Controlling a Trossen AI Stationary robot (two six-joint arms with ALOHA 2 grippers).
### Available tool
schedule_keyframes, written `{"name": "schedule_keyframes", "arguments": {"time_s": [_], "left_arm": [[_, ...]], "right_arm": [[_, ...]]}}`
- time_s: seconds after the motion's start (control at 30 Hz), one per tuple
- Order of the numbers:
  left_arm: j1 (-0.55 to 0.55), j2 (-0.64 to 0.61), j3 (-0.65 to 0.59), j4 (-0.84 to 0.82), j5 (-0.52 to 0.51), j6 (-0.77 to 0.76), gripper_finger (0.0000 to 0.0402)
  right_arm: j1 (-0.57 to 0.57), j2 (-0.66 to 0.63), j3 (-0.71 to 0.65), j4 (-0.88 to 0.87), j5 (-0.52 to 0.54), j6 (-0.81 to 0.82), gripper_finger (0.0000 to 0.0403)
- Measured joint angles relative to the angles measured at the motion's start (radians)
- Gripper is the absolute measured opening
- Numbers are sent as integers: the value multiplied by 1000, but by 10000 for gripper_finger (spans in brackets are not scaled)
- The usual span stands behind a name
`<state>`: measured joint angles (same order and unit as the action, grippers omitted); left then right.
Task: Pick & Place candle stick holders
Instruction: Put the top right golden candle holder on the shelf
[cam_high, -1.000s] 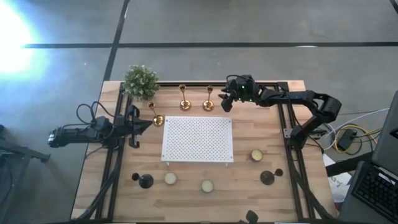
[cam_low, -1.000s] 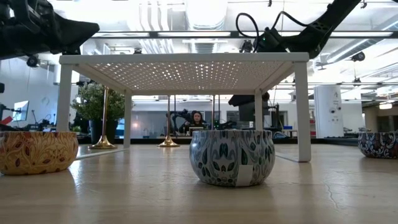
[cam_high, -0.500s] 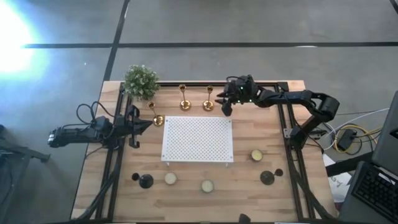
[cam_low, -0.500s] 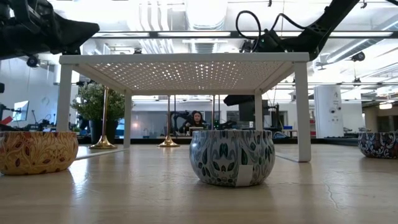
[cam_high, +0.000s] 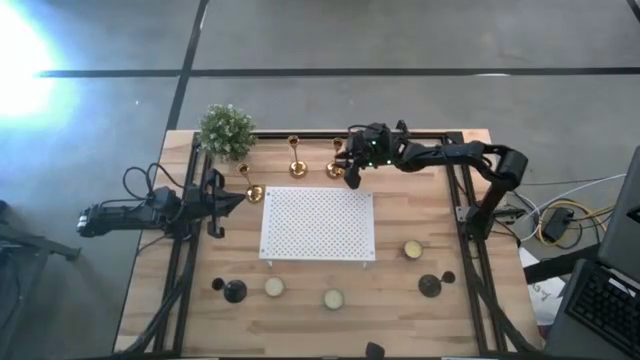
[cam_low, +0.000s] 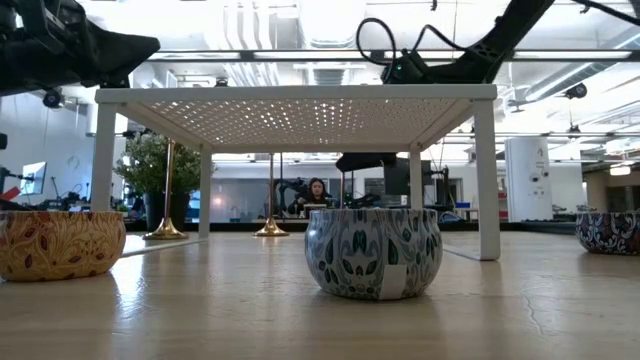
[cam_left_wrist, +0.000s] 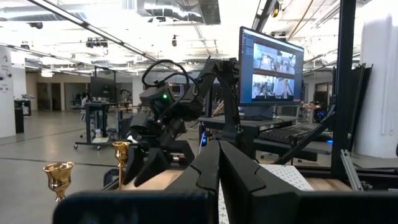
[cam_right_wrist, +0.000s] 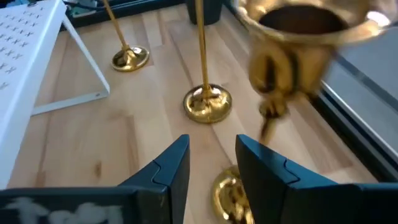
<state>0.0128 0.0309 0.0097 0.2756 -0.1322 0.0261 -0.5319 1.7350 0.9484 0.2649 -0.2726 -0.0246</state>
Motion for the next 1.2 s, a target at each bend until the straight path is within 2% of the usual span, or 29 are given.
{"name": "schedule_keyframes", "arguments": {"time_s": [0.1, 0.17, 0.3, 0.47, 0.57, 0.7, 0.87, 1.0, 1.2], "left_arm": [[0, 0, 0, -2, 0, -1, 12], [0, 0, 0, -4, 0, -2, 12], [0, 0, 0, -17, 0, -11, 12], [-1, 0, 0, -33, 0, -20, 12], [-1, 0, 0, -33, 0, -30, 12], [-1, 0, 0, -33, 0, -35, 12], [-1, 0, 0, -33, 0, -35, 12], [-1, 0, 0, -33, 0, -35, 12], [0, 0, 0, -33, 0, -35, 12]], "right_arm": [[-1, 24, 30, 0, 3, 2, 120], [-1, 30, 40, -1, 14, 2, 101], [-2, 22, 41, -6, 50, -23, 27], [-7, 10, 37, -10, 68, -31, 9], [-5, 10, 39, -61, 56, -9, 8], [-3, 10, 48, -175, -13, 21, 8], [-3, 6, 48, -241, -20, 4, 14], [-9, 6, 46, -242, -13, -36, 42], [-14, 6, 56, -232, 53, -59, 110]]}}
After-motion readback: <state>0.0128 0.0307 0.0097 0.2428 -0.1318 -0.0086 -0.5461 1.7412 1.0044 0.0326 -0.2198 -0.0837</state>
